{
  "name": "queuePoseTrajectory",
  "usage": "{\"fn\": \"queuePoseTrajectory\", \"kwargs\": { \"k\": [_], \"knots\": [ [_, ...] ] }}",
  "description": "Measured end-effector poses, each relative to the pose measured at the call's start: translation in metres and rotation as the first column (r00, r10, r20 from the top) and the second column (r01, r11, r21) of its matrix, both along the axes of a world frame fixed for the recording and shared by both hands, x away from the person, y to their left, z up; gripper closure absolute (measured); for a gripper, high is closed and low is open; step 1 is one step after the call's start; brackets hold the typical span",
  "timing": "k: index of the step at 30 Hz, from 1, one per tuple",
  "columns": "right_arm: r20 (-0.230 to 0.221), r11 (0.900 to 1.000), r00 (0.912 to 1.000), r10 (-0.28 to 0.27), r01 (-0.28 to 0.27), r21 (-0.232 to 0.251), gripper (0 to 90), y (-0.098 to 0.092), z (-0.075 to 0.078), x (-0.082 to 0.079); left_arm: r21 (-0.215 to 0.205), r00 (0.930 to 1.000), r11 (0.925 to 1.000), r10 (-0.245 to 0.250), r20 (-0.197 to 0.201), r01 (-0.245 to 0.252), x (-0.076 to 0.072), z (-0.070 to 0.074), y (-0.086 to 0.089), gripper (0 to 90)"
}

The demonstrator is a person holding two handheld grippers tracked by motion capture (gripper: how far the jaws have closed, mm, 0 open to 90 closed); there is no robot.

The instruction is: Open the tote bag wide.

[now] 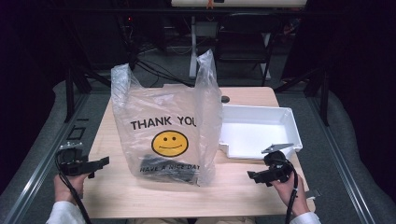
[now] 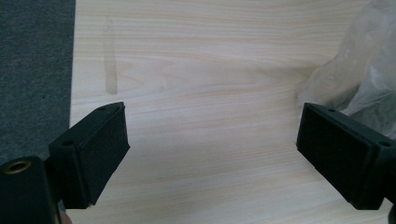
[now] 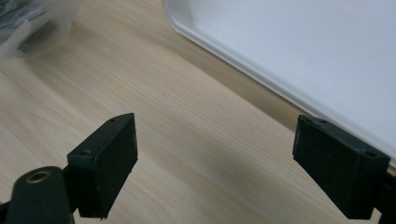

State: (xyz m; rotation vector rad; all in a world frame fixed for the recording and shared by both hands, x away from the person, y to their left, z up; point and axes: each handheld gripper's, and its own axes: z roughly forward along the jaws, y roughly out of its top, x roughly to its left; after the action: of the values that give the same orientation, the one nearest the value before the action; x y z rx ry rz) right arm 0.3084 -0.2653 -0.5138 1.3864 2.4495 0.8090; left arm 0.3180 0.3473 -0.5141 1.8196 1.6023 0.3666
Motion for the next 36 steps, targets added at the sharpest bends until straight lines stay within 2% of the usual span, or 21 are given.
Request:
{"fn": "queuePoseTrajectory", "kwargs": {
  "k": [1, 6, 9, 10, 11, 12, 13, 15, 21, 25, 26, 28, 30, 34, 35, 36],
  "knots": [
    [0.006, 1.000, 1.0000, -0.003, 0.002, 0.023, 14.2, 0.002, -0.001, -0.001, -0.002, 1.0000, 1.0000, -0.008, -0.004, 0.008, 0.000, 0.002, -0.001, 9.1],
    [0.024, 0.999, 0.9995, 0.019, -0.019, 0.032, 15.9, 0.008, 0.004, -0.003, -0.001, 0.9991, 0.9991, -0.041, 0.009, 0.041, 0.000, 0.005, -0.008, 9.7],
    [0.032, 0.999, 0.9987, 0.041, -0.041, 0.008, 16.6, 0.013, 0.009, -0.004, -0.005, 0.9967, 0.9968, -0.080, 0.016, 0.080, -0.001, 0.009, -0.014, 10.3],
    [0.035, 0.998, 0.9985, 0.042, -0.044, 0.044, 16.7, 0.016, 0.008, -0.004, -0.007, 0.9960, 0.9962, -0.087, 0.021, 0.087, -0.001, 0.010, -0.015, 10.3],
    [0.033, 0.998, 0.9979, 0.055, -0.056, 0.020, 17.0, 0.018, 0.011, -0.005, -0.007, 0.9953, 0.9955, -0.094, 0.024, 0.094, -0.001, 0.011, -0.016, 10.4],
    [0.033, 0.998, 0.9979, 0.055, -0.056, 0.020, 17.0, 0.018, 0.011, -0.005, -0.007, 0.9953, 0.9955, -0.094, 0.024, 0.094, -0.001, 0.011, -0.016, 10.6],
    [0.038, 0.996, 0.9968, 0.070, -0.072, 0.044, 17.5, 0.027, 0.010, -0.006, -0.008, 0.9930, 0.9937, -0.111, 0.039, 0.112, -0.001, 0.012, -0.020, 10.6],
    [0.040, 0.994, 0.9950, 0.092, -0.094, 0.053, 18.1, 0.034, 0.011, -0.007, -0.010, 0.9913, 0.9921, -0.125, 0.042, 0.125, -0.001, 0.015, -0.023, 10.6],
    [0.045, 0.986, 0.9874, 0.152, -0.154, 0.056, 18.4, 0.053, 0.014, -0.009, -0.010, 0.9865, 0.9875, -0.156, 0.049, 0.157, -0.001, 0.017, -0.031, 10.7],
    [0.058, 0.973, 0.9755, 0.212, -0.217, 0.083, 18.2, 0.071, 0.019, -0.011, -0.013, 0.9820, 0.9832, -0.181, 0.052, 0.182, 0.000, 0.017, -0.037, 11.0],
    [0.062, 0.969, 0.9721, 0.226, -0.231, 0.091, 17.9, 0.075, 0.020, -0.012, -0.010, 0.9782, 0.9795, -0.200, 0.055, 0.201, 0.000, 0.017, -0.041, 11.1],
    [0.070, 0.963, 0.9658, 0.250, -0.255, 0.086, 17.5, 0.081, 0.022, -0.015, -0.010, 0.9775, 0.9787, -0.204, 0.053, 0.205, 0.000, 0.017, -0.042, 11.7],
    [0.079, 0.954, 0.9567, 0.280, -0.286, 0.086, 16.4, 0.088, 0.024, -0.020, 0.001, 0.9699, 0.9710, -0.239, 0.046, 0.239, 0.001, 0.015, -0.048, 12.4],
    [0.098, 0.938, 0.9392, 0.329, -0.337, 0.084, 16.3, 0.104, 0.026, -0.030, 0.013, 0.9651, 0.9660, -0.259, 0.040, 0.258, 0.002, 0.013, -0.055, 15.0],
    [0.098, 0.938, 0.9392, 0.329, -0.337, 0.084, 16.3, 0.104, 0.026, -0.030, 0.013, 0.9651, 0.9660, -0.259, 0.040, 0.258, 0.002, 0.013, -0.055, 15.5],
    [0.106, 0.930, 0.9305, 0.351, -0.359, 0.077, 17.1, 0.112, 0.027, -0.032, 0.015, 0.9640, 0.9648, -0.263, 0.041, 0.263, 0.003, 0.013, -0.057, 17.0]
  ]
}}
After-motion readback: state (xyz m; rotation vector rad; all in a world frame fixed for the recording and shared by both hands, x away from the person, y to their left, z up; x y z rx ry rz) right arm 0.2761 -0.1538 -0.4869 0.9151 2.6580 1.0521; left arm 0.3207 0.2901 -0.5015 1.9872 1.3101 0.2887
